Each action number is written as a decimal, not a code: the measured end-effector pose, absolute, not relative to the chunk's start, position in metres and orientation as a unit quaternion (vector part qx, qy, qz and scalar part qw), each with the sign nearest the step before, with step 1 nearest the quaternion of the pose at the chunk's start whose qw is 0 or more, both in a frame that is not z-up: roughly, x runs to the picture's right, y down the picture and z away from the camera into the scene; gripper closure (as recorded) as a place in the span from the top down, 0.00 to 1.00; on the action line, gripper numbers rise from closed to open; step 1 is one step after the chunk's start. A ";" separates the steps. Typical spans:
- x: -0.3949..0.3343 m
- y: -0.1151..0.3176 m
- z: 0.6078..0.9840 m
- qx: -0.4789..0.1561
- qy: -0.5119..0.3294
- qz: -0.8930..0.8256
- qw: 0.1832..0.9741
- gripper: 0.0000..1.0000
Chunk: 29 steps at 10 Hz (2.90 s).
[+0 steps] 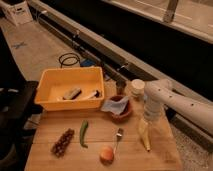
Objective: Place banana in metal cup
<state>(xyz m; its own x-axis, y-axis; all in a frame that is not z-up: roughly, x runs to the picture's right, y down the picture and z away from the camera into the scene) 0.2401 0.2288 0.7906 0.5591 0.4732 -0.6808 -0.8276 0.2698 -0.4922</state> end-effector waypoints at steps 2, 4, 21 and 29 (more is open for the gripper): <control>0.240 0.247 0.786 -0.443 0.215 0.426 0.759 0.70; 0.237 0.264 0.781 -0.454 0.222 0.427 0.750 0.70; 0.237 0.262 0.781 -0.436 0.217 0.449 0.749 0.00; 0.265 0.062 0.734 -0.361 0.051 0.505 0.782 0.00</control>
